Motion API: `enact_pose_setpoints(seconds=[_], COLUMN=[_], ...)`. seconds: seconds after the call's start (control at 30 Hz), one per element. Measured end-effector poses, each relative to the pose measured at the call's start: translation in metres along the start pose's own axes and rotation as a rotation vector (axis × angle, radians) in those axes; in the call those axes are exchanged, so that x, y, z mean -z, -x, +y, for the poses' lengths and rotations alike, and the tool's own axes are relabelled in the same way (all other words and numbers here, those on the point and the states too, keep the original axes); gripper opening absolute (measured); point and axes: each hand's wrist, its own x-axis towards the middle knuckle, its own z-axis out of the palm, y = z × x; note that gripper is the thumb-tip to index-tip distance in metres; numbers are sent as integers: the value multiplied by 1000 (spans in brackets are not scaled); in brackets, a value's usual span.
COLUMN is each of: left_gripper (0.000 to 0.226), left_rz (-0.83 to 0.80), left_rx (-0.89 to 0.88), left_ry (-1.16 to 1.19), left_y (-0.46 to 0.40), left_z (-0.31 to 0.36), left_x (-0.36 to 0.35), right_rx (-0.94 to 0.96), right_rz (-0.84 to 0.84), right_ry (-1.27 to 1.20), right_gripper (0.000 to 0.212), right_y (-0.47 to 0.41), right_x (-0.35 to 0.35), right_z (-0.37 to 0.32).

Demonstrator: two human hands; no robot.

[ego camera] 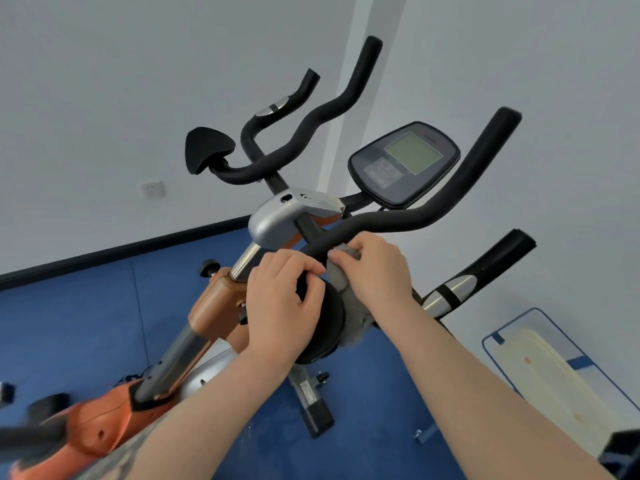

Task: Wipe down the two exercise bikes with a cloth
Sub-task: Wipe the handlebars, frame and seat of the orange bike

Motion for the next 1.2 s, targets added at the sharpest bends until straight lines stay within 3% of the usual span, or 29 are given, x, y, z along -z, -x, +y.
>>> enact_pose_setpoints(seconds=[0.13,0.27,0.47,0.57,0.63,0.73,0.8,0.9,1.1,1.2], left_gripper=[15,17,21,22,23,26,29,26,18,15], left_rz=[-12,-12,-62,-66,-80,-112,-127,-174,-427,-586], left_rx=[-13,-27,-30,-26,-25,-10,5,-25,-117,-153], left_ry=[-10,-16,-89,-100,-110,-116,-121,-77,36,-10], left_y=[0,0,0,0,1,-1,-4,-11,-27,-24], left_z=[-1,-3,-2,0,1,6,12,24,59,64], left_x=[1,-1,-1,1,2,3,1,-2,-28,-39], right_rx=[74,20,360,575,620,442,380,534,538,471], right_rz=[-77,-107,-34,-70,36,292,331,274,455,619], right_ry=[50,57,367,493,518,394,275,379,450,288], right_gripper=[37,37,34,45,40,34,36,34,37,30], right_y=[19,4,65,82,79,75,78,79,58,54], right_x=[8,1,16,43,63,78,62,56,104,130], right_z=[11,-3,32,62,89,109,108,115,124,116])
